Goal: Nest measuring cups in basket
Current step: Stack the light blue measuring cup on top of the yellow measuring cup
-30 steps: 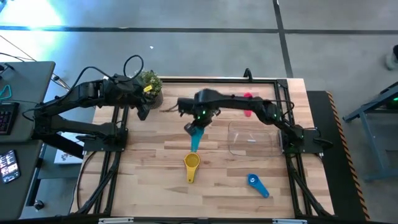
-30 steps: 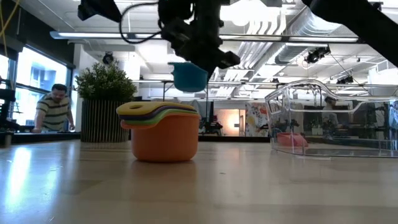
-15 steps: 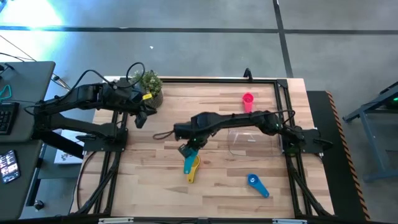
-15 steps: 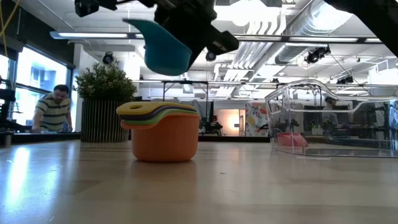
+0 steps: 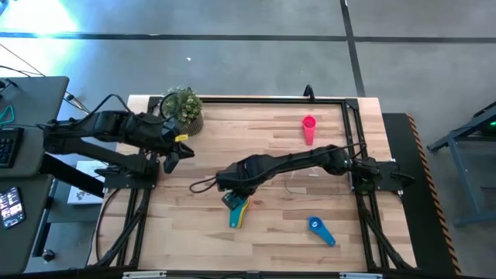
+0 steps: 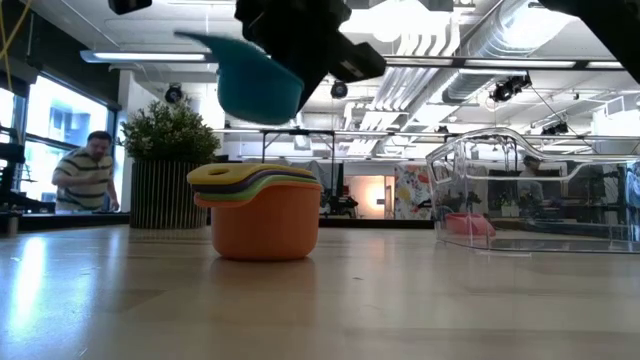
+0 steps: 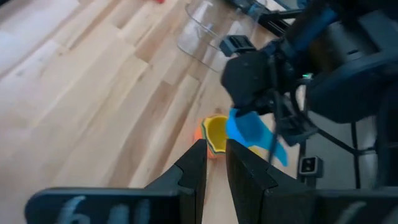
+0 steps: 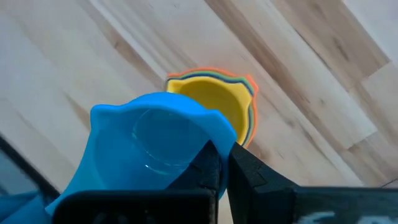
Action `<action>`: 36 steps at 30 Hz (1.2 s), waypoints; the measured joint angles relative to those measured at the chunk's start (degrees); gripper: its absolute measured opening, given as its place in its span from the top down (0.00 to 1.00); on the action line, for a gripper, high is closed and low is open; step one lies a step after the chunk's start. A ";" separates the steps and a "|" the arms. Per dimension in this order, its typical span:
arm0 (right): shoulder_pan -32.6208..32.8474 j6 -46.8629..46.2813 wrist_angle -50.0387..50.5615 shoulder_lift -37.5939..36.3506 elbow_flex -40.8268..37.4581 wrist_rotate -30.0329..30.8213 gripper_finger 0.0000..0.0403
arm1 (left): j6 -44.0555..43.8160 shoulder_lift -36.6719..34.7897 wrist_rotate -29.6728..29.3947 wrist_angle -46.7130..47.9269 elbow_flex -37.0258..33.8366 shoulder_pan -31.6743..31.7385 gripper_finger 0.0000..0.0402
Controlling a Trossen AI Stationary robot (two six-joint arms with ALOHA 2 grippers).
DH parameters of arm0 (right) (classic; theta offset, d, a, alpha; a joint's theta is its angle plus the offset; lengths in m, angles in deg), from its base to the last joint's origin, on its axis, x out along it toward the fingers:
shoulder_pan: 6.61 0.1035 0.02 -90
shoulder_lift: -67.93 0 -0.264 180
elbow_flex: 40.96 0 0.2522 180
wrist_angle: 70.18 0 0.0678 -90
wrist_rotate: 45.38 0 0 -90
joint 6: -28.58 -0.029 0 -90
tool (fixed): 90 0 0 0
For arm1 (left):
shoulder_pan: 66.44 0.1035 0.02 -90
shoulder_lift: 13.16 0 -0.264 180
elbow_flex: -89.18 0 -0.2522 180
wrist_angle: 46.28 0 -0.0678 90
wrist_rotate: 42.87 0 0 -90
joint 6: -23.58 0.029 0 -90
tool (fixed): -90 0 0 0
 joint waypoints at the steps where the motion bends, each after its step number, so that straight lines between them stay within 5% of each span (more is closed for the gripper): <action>1: 0.11 0.09 0.01 0.35 0.00 0.28 1.00 | -0.37 0.00 -0.01 0.03 0.00 -0.53 0.87; 36: -0.33 0.61 1.55 5.35 -0.02 -0.19 1.00 | -2.62 0.11 -3.04 -0.01 0.00 -5.14 0.87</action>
